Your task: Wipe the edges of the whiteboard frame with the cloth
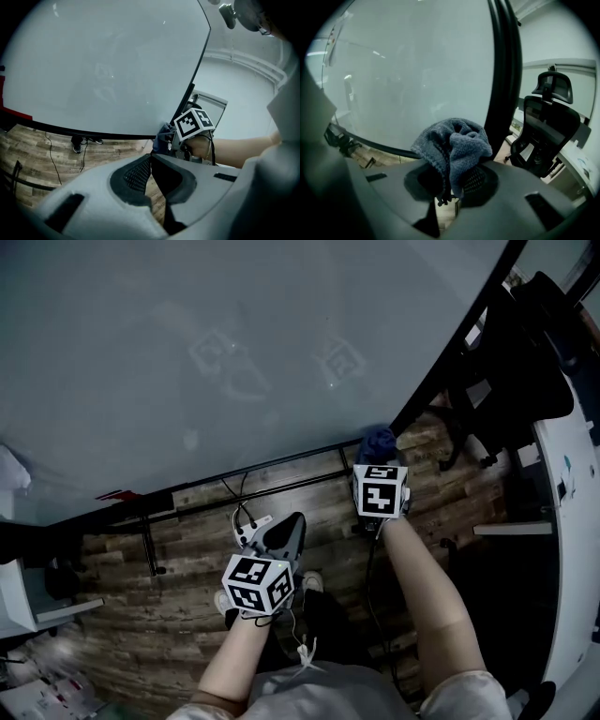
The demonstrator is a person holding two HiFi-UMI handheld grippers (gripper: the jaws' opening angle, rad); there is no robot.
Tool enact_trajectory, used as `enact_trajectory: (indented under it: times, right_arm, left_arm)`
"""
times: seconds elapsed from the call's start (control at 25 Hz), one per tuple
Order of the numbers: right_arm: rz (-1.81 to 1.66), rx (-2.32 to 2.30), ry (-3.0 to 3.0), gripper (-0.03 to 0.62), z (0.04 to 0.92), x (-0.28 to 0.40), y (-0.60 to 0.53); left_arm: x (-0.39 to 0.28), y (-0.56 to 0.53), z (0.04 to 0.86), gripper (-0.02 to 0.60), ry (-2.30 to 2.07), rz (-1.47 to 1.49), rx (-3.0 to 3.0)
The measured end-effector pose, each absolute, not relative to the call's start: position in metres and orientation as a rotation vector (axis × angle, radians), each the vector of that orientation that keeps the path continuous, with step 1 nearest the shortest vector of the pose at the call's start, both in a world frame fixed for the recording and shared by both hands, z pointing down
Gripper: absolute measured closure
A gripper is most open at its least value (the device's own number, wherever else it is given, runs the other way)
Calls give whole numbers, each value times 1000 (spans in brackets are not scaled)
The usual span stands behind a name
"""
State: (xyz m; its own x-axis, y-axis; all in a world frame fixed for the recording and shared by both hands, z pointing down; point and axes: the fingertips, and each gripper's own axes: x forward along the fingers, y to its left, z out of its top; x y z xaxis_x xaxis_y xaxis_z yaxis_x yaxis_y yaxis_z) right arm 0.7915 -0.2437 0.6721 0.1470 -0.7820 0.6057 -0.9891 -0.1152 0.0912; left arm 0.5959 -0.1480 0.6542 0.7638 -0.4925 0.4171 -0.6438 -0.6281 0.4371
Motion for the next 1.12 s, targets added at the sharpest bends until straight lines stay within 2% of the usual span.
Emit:
enact_trajectory:
  times: [0.32,1.12]
  right_arm:
    - [594,1928,-1695,525,679,735,-247]
    - [716,1992,-1651,525,678,543,-265]
  left_arm:
    - [539,-153,660,563,-904,331,2344]
    - [330,-167,647,563,-995,307,2304]
